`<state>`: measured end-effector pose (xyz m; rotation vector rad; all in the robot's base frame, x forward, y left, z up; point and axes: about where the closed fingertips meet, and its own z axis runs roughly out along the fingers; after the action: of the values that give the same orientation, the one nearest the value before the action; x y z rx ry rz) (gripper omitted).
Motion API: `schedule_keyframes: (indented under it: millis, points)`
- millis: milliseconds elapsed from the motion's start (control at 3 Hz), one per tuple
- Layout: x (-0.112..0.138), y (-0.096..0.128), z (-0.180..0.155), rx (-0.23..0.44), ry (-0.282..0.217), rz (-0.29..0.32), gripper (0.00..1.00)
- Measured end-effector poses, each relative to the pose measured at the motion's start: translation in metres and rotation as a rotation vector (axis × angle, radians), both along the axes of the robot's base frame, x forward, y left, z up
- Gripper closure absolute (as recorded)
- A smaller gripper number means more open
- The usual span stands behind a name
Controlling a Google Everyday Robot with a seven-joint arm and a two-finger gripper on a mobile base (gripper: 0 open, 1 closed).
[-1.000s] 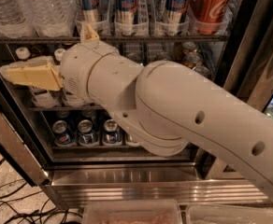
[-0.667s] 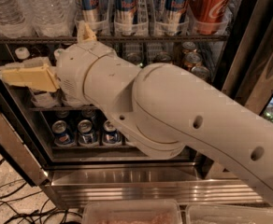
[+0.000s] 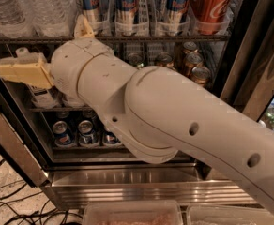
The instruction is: Pick water bottle from top shelf of fridge
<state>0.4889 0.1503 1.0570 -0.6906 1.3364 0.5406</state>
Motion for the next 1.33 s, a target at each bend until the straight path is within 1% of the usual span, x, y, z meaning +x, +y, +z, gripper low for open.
schedule_keyframes:
  millis: [667,1000,1333]
  points:
    - [0.024,-0.016,0.004,0.059,0.014,-0.056,0.0]
    - [0.036,-0.023,-0.011,0.019,0.04,-0.095,0.0]
    - [0.036,-0.023,-0.011,0.019,0.04,-0.095,0.0]
